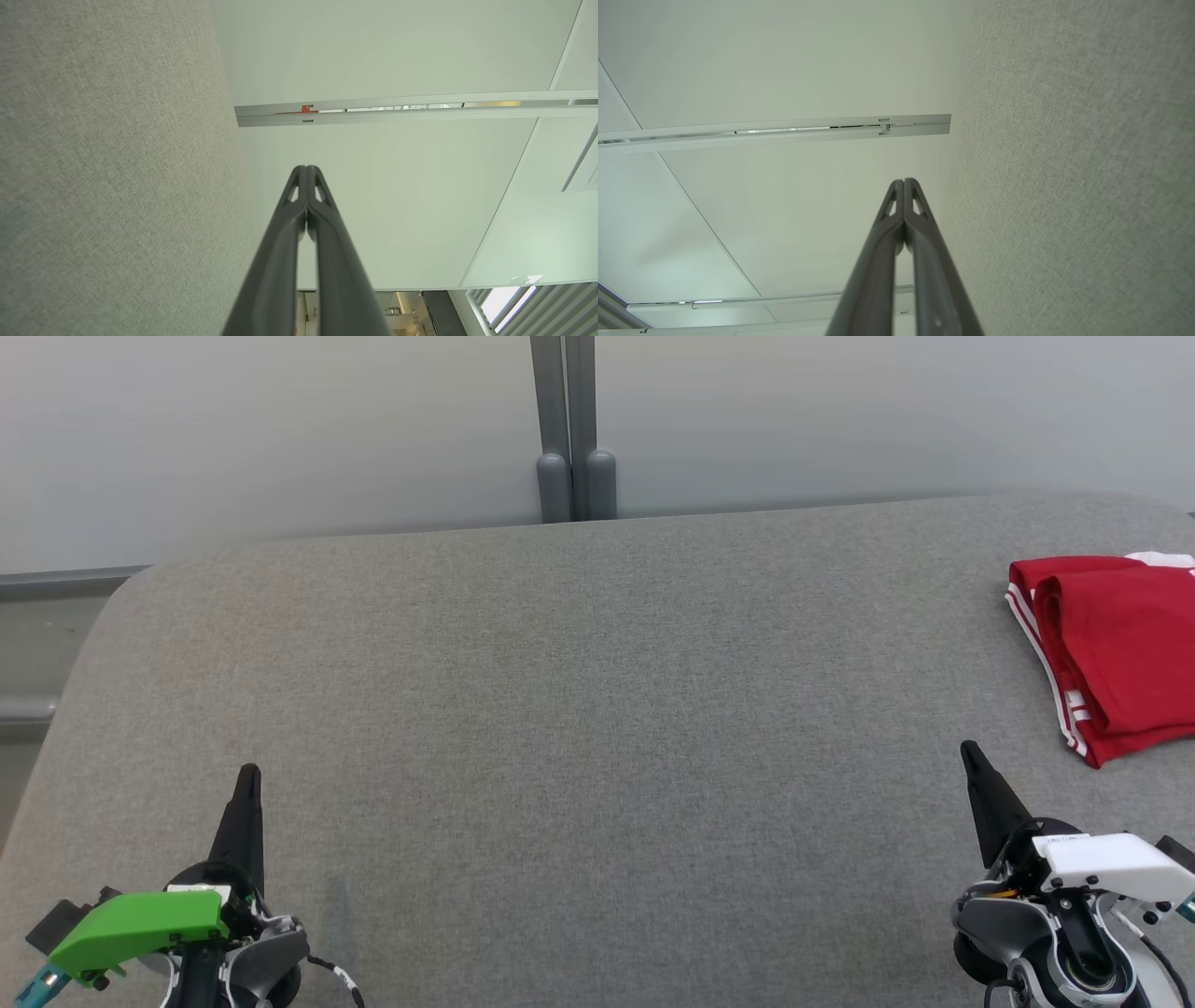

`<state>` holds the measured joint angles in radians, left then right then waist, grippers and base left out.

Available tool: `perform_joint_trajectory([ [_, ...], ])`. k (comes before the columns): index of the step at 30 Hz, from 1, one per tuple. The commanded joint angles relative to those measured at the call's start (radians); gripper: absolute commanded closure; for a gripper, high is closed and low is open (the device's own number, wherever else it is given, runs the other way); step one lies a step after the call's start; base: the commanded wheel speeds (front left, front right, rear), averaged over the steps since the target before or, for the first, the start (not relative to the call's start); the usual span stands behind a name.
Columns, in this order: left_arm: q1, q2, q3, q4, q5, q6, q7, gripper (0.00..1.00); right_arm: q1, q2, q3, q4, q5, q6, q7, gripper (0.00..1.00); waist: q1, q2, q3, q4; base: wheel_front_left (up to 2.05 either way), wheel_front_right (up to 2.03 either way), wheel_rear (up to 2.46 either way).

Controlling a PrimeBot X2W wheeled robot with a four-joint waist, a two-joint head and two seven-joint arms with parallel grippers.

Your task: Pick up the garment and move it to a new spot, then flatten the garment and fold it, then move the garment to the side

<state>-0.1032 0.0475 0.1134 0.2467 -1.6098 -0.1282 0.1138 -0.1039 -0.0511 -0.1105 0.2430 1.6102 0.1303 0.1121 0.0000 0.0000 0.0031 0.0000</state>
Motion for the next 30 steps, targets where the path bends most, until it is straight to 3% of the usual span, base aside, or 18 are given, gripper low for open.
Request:
perform_joint_trajectory([
  [1,-0.011,0.005,0.004,-0.002,-0.004,-0.006,0.004,1.0,-0.008,-0.004,-0.002,0.003,0.008,0.001,0.002,1.0,0.0,0.0,0.0,0.0,0.0,0.0,0.0],
  [30,-0.011,0.005,0.004,-0.003,-0.003,-0.006,0.004,1.0,-0.008,-0.002,-0.004,0.003,0.006,0.001,0.004,1.0,0.0,0.0,0.0,0.0,0.0,0.0,0.0],
])
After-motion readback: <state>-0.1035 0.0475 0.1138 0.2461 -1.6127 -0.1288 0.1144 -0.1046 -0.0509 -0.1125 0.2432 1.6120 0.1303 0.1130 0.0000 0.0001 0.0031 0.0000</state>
